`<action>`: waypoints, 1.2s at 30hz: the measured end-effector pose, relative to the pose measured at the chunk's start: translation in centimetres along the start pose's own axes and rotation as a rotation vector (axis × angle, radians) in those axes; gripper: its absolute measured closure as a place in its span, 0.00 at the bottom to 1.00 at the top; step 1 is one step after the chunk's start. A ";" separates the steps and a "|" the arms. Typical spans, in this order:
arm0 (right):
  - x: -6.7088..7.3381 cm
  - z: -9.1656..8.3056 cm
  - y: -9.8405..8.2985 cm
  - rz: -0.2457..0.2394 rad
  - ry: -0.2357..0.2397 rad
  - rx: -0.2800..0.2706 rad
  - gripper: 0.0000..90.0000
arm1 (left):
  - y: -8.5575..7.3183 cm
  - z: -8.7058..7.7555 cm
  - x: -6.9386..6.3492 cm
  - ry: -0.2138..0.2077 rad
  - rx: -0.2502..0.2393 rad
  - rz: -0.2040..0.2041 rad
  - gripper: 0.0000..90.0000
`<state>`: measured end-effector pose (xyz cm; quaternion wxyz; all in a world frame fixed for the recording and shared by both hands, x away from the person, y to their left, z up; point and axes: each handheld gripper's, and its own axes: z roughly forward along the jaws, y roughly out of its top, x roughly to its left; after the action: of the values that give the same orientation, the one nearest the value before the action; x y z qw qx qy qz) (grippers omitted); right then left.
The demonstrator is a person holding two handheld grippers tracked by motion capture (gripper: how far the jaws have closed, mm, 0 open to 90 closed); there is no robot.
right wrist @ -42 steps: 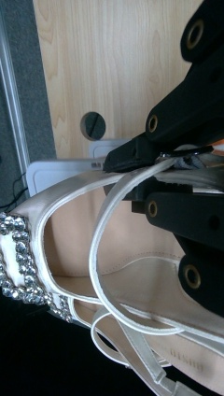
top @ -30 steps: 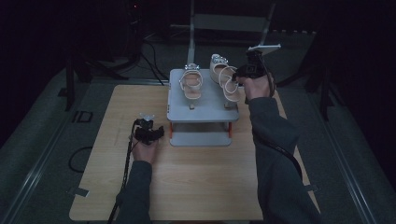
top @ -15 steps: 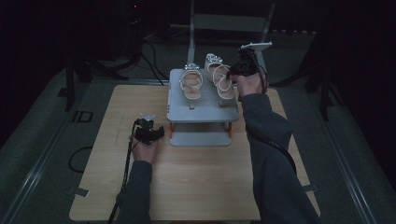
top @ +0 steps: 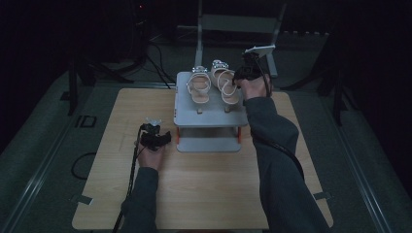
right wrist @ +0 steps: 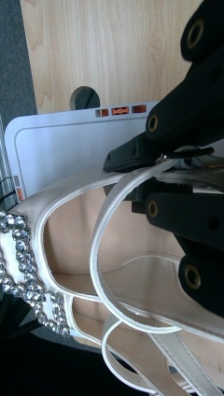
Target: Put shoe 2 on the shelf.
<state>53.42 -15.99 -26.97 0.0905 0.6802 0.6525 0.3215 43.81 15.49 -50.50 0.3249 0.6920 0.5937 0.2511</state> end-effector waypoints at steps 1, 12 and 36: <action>0.1 0.1 0.0 -0.002 -0.003 0.003 0.95 | 0.0 0.0 0.0 -0.001 0.000 -0.001 0.44; 0.7 1.4 0.6 0.002 -0.029 0.039 0.94 | 0.0 0.0 0.0 -0.006 -0.002 -0.005 0.44; 0.4 2.0 0.7 -0.003 0.008 0.107 0.83 | 0.0 0.0 0.0 -0.006 -0.001 -0.003 0.44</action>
<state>55.12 -15.13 -28.01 0.0519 0.6817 0.6702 0.2889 43.77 15.50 -50.50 0.3274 0.6916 0.5937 0.2491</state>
